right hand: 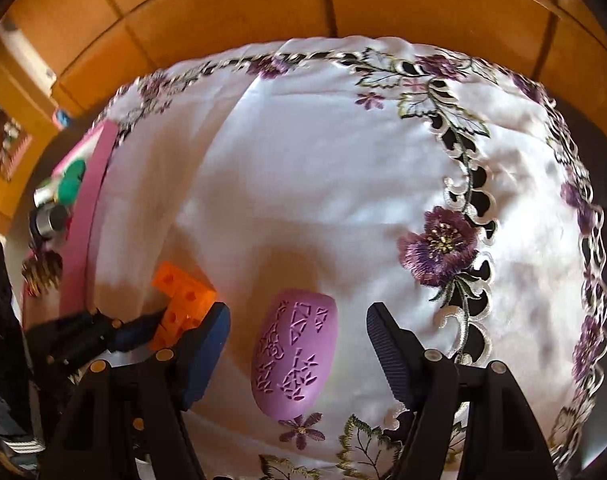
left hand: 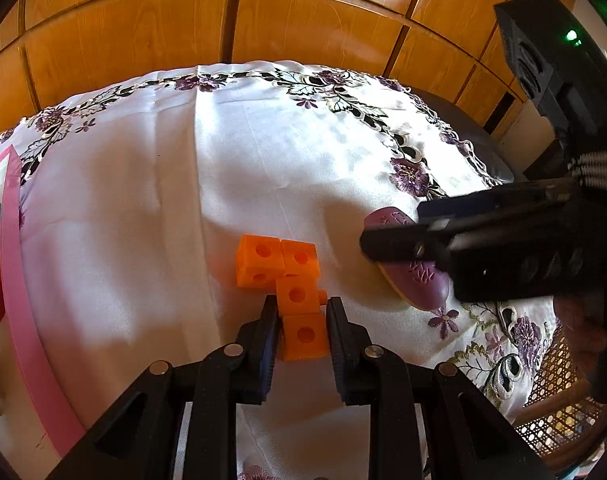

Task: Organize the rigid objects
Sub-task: 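Carry the orange cubes into the pink box and open the left tool while the right tool holds the soap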

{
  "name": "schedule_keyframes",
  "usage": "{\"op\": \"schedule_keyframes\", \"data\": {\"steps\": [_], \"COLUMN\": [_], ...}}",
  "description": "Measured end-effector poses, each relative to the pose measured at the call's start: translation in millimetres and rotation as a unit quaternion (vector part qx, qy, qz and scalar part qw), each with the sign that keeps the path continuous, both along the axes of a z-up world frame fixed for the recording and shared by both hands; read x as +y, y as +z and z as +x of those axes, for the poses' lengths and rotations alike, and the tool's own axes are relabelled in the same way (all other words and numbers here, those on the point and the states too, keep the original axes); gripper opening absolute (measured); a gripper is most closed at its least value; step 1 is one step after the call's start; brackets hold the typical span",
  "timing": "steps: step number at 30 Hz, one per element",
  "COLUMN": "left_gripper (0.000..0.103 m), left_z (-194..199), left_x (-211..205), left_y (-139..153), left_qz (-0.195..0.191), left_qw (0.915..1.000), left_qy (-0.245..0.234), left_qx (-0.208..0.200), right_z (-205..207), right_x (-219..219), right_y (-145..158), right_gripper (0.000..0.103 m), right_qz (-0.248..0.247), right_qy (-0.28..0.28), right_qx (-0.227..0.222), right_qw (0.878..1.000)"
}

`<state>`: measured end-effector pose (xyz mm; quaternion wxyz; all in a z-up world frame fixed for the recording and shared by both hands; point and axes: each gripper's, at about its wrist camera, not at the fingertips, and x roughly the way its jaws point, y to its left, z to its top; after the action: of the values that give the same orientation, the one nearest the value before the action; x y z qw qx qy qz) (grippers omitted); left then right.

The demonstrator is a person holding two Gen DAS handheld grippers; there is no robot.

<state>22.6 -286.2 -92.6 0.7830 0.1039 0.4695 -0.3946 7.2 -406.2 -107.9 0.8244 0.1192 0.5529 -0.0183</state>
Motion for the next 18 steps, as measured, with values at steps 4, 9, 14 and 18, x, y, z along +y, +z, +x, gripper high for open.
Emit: {"op": "schedule_keyframes", "data": {"steps": [4,9,14,18], "left_gripper": [0.024,0.023,0.023,0.023], "left_z": [-1,-6,-13,-14], "left_x": [0,0,7,15], "left_y": [0,2,17,31], "left_qz": [0.000,0.009,0.001,-0.010], "left_qw": [1.0000,0.9997,0.9988,0.9978], "left_qy": [-0.001,0.003,0.006,0.014], "left_qx": [-0.003,-0.022,-0.049,-0.064], "right_z": [6,7,8,8], "right_x": [15,9,5,8], "right_y": [-12,-13,-13,-17], "right_gripper": [0.038,0.037,0.038,0.038], "right_qz": [-0.071,-0.064,-0.068,-0.074], "right_qy": [0.025,0.023,0.026,0.031], "right_qx": [0.034,0.031,0.026,0.021], "right_qw": [0.997,0.997,0.997,0.997]}}
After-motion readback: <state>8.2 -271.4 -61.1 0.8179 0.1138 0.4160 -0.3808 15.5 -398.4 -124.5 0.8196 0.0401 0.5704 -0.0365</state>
